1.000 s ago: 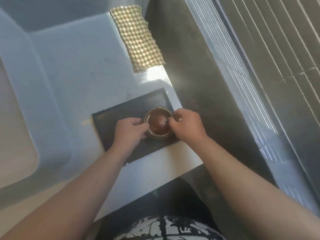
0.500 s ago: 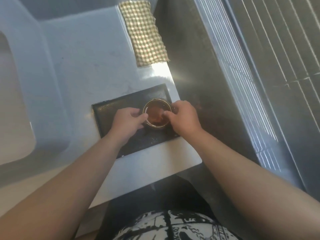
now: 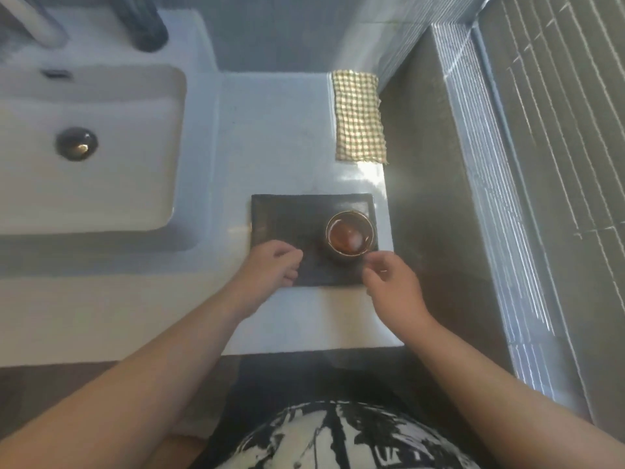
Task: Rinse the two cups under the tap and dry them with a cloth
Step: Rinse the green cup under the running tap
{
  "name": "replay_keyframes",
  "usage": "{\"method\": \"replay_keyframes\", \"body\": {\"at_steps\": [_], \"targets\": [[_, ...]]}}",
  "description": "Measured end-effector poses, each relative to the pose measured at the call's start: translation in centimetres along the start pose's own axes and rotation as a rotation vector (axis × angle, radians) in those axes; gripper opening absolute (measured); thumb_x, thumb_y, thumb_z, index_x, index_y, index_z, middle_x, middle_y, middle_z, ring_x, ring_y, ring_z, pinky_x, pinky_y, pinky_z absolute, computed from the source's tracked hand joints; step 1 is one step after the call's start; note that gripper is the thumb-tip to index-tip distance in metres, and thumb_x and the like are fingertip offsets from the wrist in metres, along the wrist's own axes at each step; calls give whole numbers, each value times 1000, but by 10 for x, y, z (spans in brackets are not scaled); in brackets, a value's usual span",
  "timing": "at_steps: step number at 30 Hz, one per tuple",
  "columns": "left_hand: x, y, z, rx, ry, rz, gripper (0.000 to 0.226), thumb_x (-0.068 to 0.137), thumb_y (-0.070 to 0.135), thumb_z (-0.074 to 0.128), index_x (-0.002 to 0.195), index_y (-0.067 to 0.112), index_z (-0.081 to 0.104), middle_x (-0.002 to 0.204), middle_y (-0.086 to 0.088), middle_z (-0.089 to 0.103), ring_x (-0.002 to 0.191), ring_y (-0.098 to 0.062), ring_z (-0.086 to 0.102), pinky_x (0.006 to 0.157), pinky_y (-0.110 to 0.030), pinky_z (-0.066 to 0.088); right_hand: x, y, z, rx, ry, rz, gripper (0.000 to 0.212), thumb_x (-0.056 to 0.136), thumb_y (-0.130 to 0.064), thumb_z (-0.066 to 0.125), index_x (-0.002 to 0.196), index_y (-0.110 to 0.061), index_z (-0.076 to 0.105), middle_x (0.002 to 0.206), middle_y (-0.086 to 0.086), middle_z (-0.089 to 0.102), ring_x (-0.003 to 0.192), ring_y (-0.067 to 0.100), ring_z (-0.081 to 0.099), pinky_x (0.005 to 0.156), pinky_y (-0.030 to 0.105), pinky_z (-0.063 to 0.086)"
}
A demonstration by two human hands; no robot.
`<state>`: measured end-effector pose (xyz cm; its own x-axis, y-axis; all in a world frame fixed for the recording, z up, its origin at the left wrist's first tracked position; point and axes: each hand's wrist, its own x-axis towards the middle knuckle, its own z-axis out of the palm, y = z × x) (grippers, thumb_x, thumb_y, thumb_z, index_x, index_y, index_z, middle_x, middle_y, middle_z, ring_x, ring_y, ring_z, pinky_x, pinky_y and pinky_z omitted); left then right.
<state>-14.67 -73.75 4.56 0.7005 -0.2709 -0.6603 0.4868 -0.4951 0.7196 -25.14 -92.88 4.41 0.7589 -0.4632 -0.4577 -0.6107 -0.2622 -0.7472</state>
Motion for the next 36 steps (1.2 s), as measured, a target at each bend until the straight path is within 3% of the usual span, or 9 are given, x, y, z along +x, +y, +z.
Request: {"method": "replay_keyframes", "body": {"at_steps": [3, 6, 8, 10, 14, 19, 24, 29, 36], "targets": [[-50, -25, -29, -78, 76, 7, 15, 89, 28, 65, 91, 14, 69, 87, -4, 70, 83, -16, 69, 84, -37, 58, -21, -10, 11, -47, -216, -86, 22, 96, -16, 60, 93, -38, 61, 95, -9, 68, 91, 14, 66, 86, 33, 56], [-99, -53, -51, -258, 246, -18, 29, 71, 35, 69, 85, 10, 70, 77, -3, 70, 72, -14, 68, 80, -39, 58, -40, -28, 23, -109, -379, -205, 19, 95, -21, 62, 90, -39, 62, 93, -9, 69, 89, 12, 65, 78, 21, 52], [-128, -73, -62, -380, 380, -3, 19, 82, 23, 71, 88, 5, 70, 78, -6, 70, 70, -16, 67, 77, -37, 59, -52, -44, 32, -106, -451, -259, 13, 94, -22, 64, 91, -35, 65, 93, -6, 70, 89, 14, 66, 78, 23, 53], [-156, -92, -69, -448, 482, 5, 12, 96, 9, 60, 93, 5, 71, 84, -10, 71, 66, -15, 68, 72, -32, 60, -65, -60, 44, -69, -532, -285, 7, 89, -23, 66, 90, -29, 69, 91, 0, 73, 88, 22, 68, 85, 39, 57], [-207, -130, -77, -537, 596, 26, 11, 96, 5, 60, 99, 5, 71, 88, -11, 74, 63, -10, 69, 66, -26, 60, -90, -88, 73, -60, -694, -343, 9, 85, -24, 65, 91, -21, 71, 89, 6, 74, 88, 30, 69, 89, 52, 56], [-263, -178, -78, -731, 768, 49, 29, 75, 23, 62, 96, 5, 71, 82, -8, 75, 69, -15, 69, 66, -26, 58, -125, -106, 116, -194, -811, -417, 16, 79, -34, 65, 89, -25, 73, 87, -4, 75, 86, 17, 71, 88, 45, 56], [-304, -223, -85, -839, 879, 85, 9, 95, 1, 60, 95, 3, 69, 85, -14, 70, 71, -19, 66, 61, -21, 56, -167, -103, 153, -337, -872, -502, 15, 93, -11, 66, 84, -20, 73, 82, -2, 73, 73, -2, 64, 69, 10, 48], [-344, -264, -99, -1019, 978, 140, 29, 74, 22, 59, 92, 2, 69, 78, -11, 72, 66, -17, 68, 60, -23, 57, -215, -85, 182, -456, -955, -525, 17, 92, -8, 66, 82, -20, 72, 86, 2, 71, 78, 15, 66, 66, 11, 47], [-379, -297, -106, -1038, 1015, 142, 31, 78, 26, 57, 95, 2, 70, 78, -6, 74, 75, -21, 68, 71, -31, 57, -246, -77, 216, -543, -1041, -586, 19, 92, -15, 66, 86, -33, 70, 87, 4, 72, 83, 24, 68, 80, 36, 55]]}}
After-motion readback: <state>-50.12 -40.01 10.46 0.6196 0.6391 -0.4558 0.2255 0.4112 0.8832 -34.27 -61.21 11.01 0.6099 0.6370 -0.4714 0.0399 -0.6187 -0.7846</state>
